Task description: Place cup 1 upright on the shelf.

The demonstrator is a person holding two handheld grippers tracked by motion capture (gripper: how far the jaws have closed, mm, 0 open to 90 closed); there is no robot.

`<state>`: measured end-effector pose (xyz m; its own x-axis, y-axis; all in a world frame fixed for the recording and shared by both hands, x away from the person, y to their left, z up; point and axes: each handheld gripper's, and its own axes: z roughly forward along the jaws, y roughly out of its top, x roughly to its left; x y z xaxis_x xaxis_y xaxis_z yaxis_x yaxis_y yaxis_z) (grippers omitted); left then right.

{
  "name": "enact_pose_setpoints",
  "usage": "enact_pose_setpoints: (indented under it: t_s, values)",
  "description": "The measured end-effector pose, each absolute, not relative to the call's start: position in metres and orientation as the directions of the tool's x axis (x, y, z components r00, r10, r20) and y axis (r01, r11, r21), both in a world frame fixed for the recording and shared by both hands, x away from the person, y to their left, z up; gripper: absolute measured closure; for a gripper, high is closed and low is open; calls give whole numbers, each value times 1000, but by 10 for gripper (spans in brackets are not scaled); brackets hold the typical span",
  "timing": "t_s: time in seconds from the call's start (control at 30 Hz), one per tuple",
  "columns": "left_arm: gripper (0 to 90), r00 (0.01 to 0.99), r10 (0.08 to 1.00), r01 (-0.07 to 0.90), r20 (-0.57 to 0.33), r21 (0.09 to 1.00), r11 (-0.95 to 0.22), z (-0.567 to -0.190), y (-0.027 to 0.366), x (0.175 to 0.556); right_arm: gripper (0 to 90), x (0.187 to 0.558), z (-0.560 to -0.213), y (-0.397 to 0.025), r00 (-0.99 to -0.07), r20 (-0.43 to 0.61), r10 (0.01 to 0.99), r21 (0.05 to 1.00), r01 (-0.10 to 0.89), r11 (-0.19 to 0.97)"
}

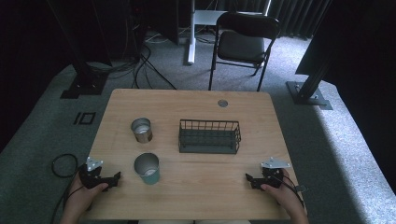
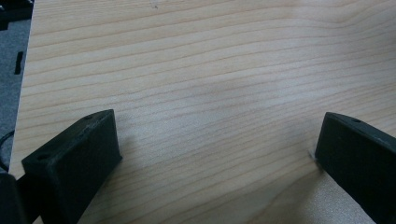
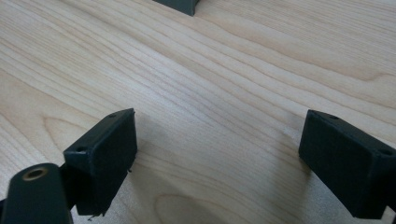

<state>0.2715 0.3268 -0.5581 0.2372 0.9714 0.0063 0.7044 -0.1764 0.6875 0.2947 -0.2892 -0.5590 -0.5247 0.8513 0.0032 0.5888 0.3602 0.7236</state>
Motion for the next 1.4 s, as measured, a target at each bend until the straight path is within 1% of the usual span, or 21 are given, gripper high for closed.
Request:
enact_pose_setpoints:
  t_s: [0.5,0.6,0.73,0.83,1.17,1.23,1.3,1.4]
  values:
    - [4,237,971,705,6,687,-176,-558,327,272,113,293,-558,-284,-515,-3,857,723,591,358]
    - [4,237,971,705,6,687,-177,-558,327,272,114,293,-556,-280,-531,-16,847,724,578,376]
    - [4,237,971,705,7,687,-177,-558,327,271,114,294,-553,-276,-546,-6,838,732,568,375]
    - [4,237,971,705,6,687,-177,-558,327,271,114,295,-551,-269,-572,-15,820,732,553,399]
    - [4,237,971,705,6,687,-177,-558,327,271,114,298,-547,-248,-626,-5,780,741,521,423]
    - [4,237,971,705,6,687,-177,-558,327,271,130,298,-547,-243,-639,-12,769,743,510,434]
    - [4,237,971,705,6,687,-177,-558,327,271,130,299,-546,-238,-642,6,767,750,510,421]
    - [4,237,971,705,7,687,-177,-558,327,271,130,300,-545,-232,-654,2,757,750,502,431]
